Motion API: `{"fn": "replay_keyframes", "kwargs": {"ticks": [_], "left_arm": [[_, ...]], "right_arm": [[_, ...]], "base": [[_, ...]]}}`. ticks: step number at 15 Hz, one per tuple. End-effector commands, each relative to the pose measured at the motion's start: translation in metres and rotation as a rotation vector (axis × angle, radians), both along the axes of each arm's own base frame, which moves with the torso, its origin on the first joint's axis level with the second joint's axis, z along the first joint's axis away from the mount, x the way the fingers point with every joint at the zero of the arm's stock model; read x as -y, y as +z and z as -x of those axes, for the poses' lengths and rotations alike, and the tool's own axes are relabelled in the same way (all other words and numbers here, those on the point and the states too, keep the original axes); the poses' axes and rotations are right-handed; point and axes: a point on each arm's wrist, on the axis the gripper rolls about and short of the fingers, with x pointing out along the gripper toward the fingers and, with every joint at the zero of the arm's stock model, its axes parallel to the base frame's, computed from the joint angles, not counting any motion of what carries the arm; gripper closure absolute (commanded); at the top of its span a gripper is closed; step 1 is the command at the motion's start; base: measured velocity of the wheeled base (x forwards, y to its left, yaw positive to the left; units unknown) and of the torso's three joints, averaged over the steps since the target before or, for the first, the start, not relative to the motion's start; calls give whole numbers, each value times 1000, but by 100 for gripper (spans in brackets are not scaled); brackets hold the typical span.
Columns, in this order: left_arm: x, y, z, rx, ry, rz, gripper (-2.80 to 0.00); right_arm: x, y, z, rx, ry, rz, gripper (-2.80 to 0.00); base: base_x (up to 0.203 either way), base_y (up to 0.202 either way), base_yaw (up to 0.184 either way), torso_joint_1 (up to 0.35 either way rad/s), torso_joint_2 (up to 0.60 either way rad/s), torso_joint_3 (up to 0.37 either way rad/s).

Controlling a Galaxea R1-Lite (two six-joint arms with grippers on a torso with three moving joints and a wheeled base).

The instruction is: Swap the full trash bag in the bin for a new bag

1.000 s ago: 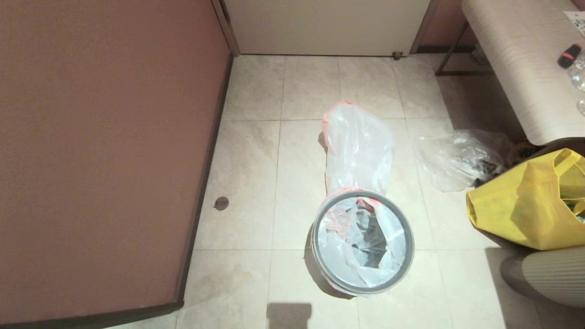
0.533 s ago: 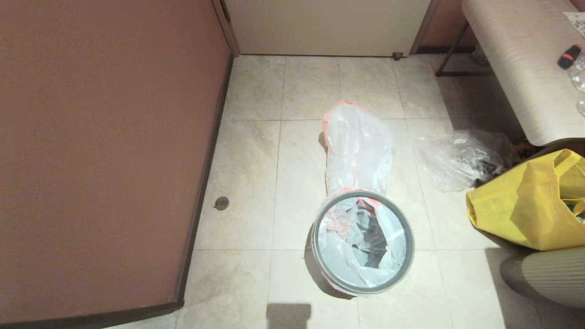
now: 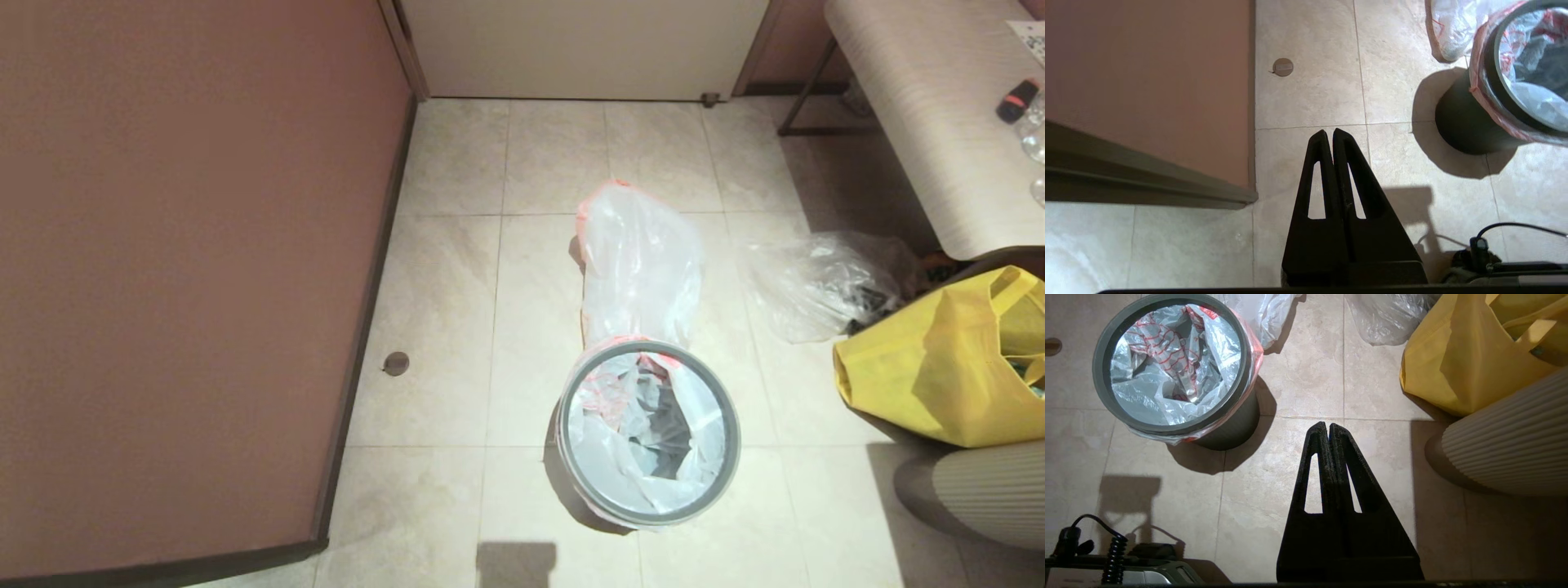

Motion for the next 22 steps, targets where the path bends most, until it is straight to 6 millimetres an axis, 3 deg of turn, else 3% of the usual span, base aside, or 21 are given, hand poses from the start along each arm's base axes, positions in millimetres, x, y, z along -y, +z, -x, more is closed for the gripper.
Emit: {"fn": "replay_keyframes", "kwargs": {"ticks": [1, 22], "left_arm": [[0, 0, 0, -4, 11, 23, 0], [0, 0, 0, -1, 13, 28, 0]], "right_arm": [[0, 0, 0, -5, 0, -9, 0], [0, -1, 0, -6, -2, -22, 0]], "base": [[0, 0, 0, 0, 0, 0], [0, 0, 0, 0, 0, 0]]}}
